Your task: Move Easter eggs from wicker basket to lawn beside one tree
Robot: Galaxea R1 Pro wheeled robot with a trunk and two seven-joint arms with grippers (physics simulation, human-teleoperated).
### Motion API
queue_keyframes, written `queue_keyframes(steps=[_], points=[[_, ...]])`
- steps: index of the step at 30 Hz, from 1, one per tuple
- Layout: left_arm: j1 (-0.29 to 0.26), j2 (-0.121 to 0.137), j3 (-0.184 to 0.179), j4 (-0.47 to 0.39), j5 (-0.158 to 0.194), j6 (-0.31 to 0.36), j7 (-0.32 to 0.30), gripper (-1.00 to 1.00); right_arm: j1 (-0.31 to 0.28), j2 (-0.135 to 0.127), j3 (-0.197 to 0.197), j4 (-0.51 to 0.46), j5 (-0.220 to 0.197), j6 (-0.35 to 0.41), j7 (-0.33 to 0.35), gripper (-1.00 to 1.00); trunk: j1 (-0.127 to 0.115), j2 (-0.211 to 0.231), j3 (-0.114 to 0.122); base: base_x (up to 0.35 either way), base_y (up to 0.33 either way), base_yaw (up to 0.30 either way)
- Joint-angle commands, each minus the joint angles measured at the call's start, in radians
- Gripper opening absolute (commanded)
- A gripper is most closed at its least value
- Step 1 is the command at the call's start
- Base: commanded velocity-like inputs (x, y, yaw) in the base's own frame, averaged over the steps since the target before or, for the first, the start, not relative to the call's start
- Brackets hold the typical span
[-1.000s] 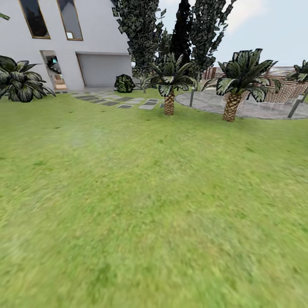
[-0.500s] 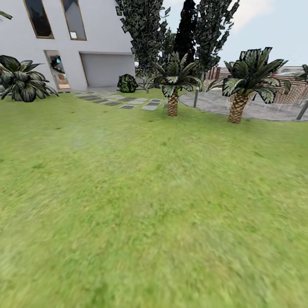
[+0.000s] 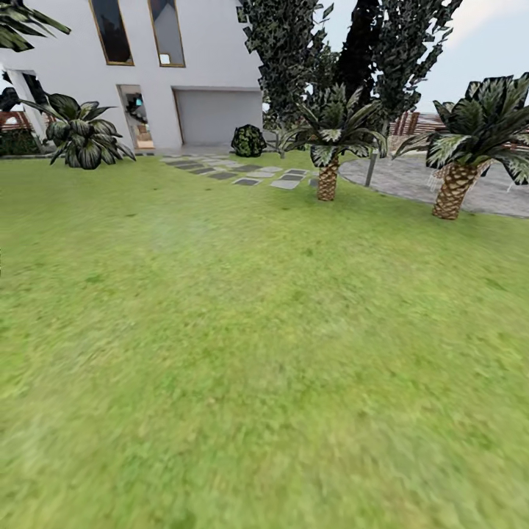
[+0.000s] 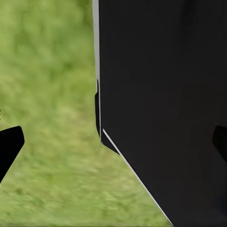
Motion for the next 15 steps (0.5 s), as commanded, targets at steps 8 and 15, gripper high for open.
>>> queue_keyframes(steps=[8, 15], points=[[0.000, 0.000, 0.001, 0.000, 0.001, 0.000, -0.001, 1.00, 0.000, -0.001, 0.000, 0.000, -0.001, -0.003, 0.000, 1.00, 0.001, 0.000, -0.001, 0.343, 0.000, 0.018], [0.000, 0.000, 0.001, 0.000, 0.001, 0.000, -0.001, 1.00, 0.000, 0.000, 0.000, 0.000, -0.001, -0.003, 0.001, 1.00, 0.001, 0.000, -0.001, 0.343, 0.000, 0.000]])
